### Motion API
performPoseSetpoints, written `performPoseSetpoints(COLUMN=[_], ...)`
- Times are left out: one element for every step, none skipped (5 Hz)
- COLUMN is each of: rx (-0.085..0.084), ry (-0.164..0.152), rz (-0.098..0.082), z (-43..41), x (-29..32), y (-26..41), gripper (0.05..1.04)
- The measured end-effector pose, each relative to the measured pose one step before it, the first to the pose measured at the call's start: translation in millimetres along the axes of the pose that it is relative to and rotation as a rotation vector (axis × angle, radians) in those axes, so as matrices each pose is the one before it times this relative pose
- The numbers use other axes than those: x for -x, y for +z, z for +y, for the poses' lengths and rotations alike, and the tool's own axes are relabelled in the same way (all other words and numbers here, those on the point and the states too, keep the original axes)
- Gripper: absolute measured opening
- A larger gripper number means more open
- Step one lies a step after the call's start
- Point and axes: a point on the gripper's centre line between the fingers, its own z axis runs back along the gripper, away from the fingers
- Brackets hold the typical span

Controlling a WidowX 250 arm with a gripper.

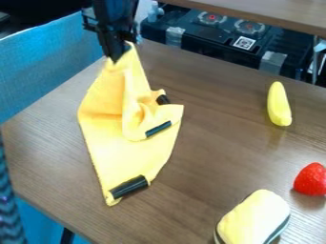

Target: Move the cloth to the left of the table

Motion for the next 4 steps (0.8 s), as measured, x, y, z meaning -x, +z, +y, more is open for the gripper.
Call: performPoseSetpoints(rx=[0.0092, 0.0032, -0.0093, 0.0292], ry=[0.0580, 0.0549, 0.0379, 0.0810], rz=[-0.0420, -0.0505, -0.0087, 0.0170], z=[13.94, 13.88, 13.26, 17.50], x=[-4.15, -9.07, -2.29, -3.09], y=[7.80, 10.17, -2.11, -4.99], gripper=[0.051, 0.051, 0.051, 0.051])
